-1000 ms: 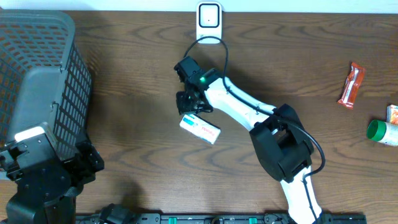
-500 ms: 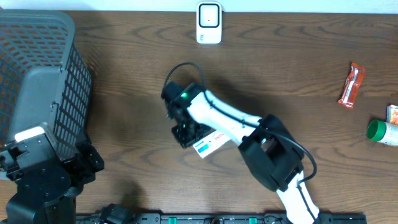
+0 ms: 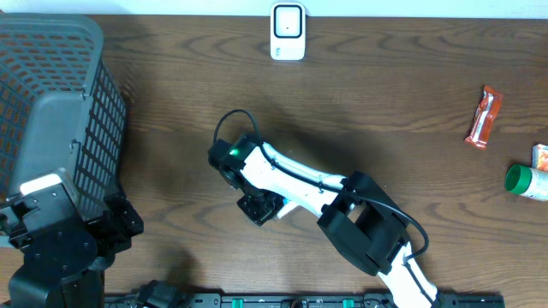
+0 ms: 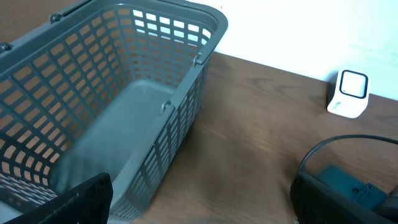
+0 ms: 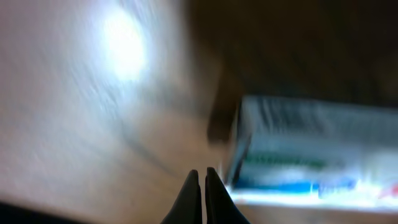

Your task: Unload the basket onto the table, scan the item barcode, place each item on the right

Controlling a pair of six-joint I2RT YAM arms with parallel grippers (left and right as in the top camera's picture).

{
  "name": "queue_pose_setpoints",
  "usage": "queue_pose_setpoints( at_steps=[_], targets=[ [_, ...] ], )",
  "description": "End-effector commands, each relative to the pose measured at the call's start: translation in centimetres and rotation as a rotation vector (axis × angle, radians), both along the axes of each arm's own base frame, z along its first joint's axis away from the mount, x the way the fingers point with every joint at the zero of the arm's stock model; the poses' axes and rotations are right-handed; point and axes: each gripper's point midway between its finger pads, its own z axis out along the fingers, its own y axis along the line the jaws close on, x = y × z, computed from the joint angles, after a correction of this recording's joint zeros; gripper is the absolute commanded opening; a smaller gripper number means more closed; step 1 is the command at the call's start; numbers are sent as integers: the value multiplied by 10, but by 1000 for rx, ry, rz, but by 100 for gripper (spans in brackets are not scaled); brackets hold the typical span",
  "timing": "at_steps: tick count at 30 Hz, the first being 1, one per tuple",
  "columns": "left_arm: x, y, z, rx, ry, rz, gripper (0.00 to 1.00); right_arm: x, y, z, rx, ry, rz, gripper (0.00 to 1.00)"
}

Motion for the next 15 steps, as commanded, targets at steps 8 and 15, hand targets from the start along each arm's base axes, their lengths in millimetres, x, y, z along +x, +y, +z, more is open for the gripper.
queue_pose_setpoints(
  at_steps=[8, 15],
  targets=[
    [-1, 2, 4, -6, -17, 14, 92, 29, 62, 0, 252, -62, -160, 2],
    [-1, 2, 4, -6, -16, 14, 91, 64, 42, -5, 174, -212, -260, 1]
  ],
)
